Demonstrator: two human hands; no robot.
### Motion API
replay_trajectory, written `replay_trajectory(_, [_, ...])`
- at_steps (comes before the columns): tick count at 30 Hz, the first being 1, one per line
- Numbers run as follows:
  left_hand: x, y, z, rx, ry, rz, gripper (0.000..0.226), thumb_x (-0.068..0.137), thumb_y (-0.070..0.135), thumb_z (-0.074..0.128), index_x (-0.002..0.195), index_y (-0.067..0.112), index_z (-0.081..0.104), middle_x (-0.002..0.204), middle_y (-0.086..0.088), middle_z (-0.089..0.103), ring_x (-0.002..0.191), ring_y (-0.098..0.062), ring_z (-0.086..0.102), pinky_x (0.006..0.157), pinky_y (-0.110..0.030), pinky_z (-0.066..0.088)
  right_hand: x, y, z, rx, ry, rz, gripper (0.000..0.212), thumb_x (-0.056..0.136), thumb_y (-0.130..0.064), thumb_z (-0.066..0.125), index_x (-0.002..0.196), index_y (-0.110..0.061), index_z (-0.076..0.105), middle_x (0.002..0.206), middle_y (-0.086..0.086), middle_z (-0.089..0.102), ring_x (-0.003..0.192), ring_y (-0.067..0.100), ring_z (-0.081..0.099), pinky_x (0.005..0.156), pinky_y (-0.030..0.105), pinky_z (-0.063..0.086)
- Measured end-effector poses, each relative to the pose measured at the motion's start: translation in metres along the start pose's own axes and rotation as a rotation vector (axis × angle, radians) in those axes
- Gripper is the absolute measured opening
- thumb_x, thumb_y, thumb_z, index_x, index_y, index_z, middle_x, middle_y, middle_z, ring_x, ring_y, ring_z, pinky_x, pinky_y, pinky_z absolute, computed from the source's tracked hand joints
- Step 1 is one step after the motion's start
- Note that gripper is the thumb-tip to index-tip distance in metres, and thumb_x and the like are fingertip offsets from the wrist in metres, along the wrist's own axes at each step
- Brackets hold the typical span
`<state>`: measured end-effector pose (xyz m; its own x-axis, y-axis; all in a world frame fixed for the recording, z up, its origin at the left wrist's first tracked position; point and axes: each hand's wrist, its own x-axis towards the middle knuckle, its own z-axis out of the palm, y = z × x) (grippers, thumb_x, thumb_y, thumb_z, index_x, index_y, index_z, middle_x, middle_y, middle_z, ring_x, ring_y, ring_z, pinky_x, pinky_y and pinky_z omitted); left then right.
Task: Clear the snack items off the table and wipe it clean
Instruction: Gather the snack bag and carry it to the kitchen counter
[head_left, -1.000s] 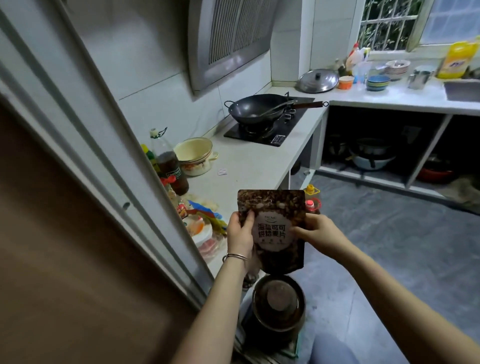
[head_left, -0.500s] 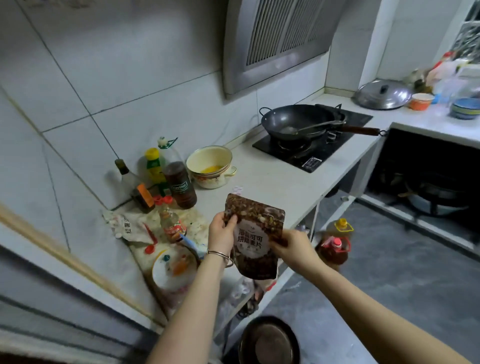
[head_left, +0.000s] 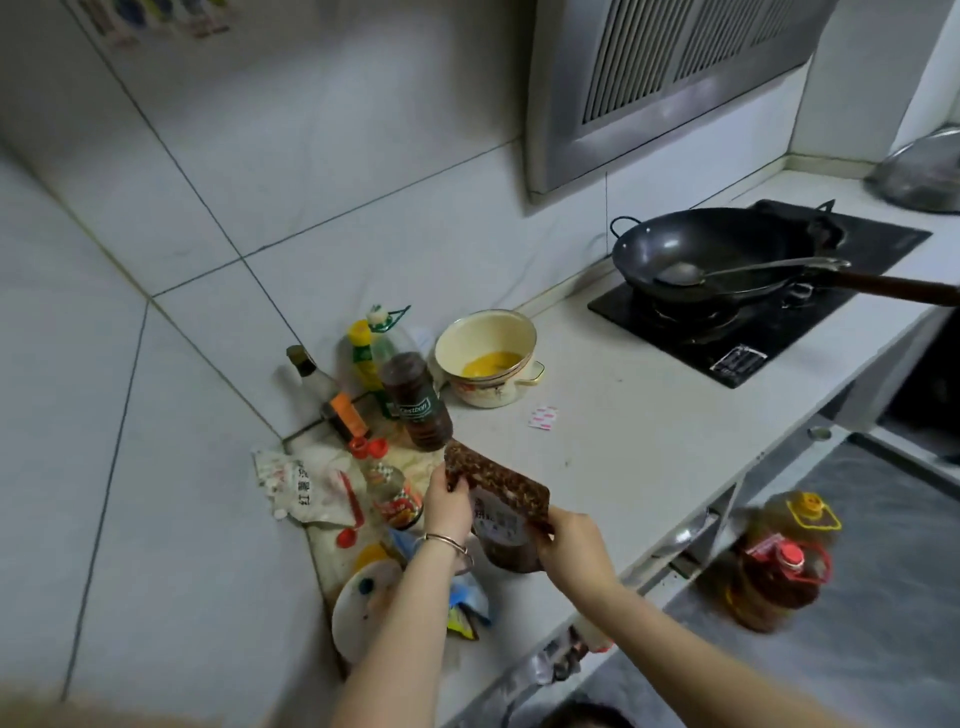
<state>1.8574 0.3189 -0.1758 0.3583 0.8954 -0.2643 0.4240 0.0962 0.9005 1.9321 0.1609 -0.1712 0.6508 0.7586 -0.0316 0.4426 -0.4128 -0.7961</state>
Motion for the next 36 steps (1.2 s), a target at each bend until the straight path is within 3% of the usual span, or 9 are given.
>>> replay_trajectory(4, [0.008,-0.009,0.009,-0.056,0.070,-0.040,0.038,0.094,0.005,0.044,0.132,0.003,0.046,0.132,-0.016,0.053,0.123,-0.032,0.049,0.106,-0.047,0.039,0.013,0.013,0.012,-0.056,-0.003,-0.014,0.014,0.088,-0.017,0.055,0.092,-0.011,0.066,0.087,0.015,0.071,0.081,0.035,0.063,0.060,0.029,0.031])
replay_trajectory(9, [0.011,-0.018,0.016,-0.070,0.096,-0.032,0.034,0.091,-0.002,0.040,0.121,0.001,0.055,0.118,-0.015,0.061,0.110,-0.031,0.056,0.100,-0.043,0.045,0.021,0.027,0.023,-0.067,-0.011,-0.040,0.018,0.088,-0.020,0.055,0.100,-0.016,0.067,0.089,0.012,0.072,0.083,0.034,0.065,0.066,0.035,0.045])
replay_trajectory(14, [0.014,-0.020,0.017,-0.108,0.112,-0.067,0.034,0.087,-0.007,0.036,0.115,-0.001,0.055,0.109,-0.017,0.063,0.102,-0.033,0.059,0.087,-0.036,0.046,0.026,0.031,0.028,-0.081,-0.014,-0.053,0.017,0.087,-0.020,0.054,0.100,-0.018,0.065,0.090,0.012,0.072,0.085,0.034,0.064,0.066,0.036,0.046])
replay_trajectory(18, [0.021,-0.025,0.018,-0.118,0.105,-0.063,0.040,0.084,-0.007,0.036,0.118,0.001,0.054,0.116,-0.018,0.063,0.105,-0.033,0.059,0.098,-0.047,0.047,0.030,0.032,0.030,-0.098,-0.014,-0.035,0.024,0.088,-0.021,0.052,0.110,-0.018,0.062,0.094,0.014,0.071,0.088,0.037,0.063,0.066,0.037,0.047])
replay_trajectory(24, [0.021,-0.029,0.024,-0.088,0.131,-0.102,0.050,0.082,0.002,0.036,0.127,0.019,0.049,0.120,-0.008,0.062,0.107,-0.031,0.059,0.098,-0.050,0.047,0.032,0.032,0.031,-0.119,-0.034,-0.018,0.025,0.088,-0.026,0.052,0.111,-0.017,0.058,0.094,0.013,0.070,0.088,0.036,0.063,0.066,0.037,0.046])
replay_trajectory(28, [0.012,-0.023,0.025,-0.108,0.110,-0.114,0.058,0.086,-0.001,0.036,0.141,0.017,0.036,0.138,-0.006,0.049,0.124,-0.028,0.049,0.106,-0.048,0.040,0.031,0.030,0.030,-0.100,-0.047,-0.007,0.029,0.087,-0.026,0.052,0.114,-0.018,0.054,0.094,0.010,0.069,0.087,0.032,0.063,0.066,0.034,0.046])
replay_trajectory(36, [-0.005,-0.010,0.020,-0.119,0.099,-0.127,0.066,0.093,0.003,0.041,0.150,0.022,0.016,0.155,-0.004,0.025,0.139,-0.027,0.032,0.113,-0.045,0.032,0.024,0.018,0.022,-0.066,-0.040,0.014,0.033,0.083,-0.031,0.057,0.112,-0.018,0.047,0.090,0.006,0.066,0.084,0.028,0.062,0.063,0.031,0.045])
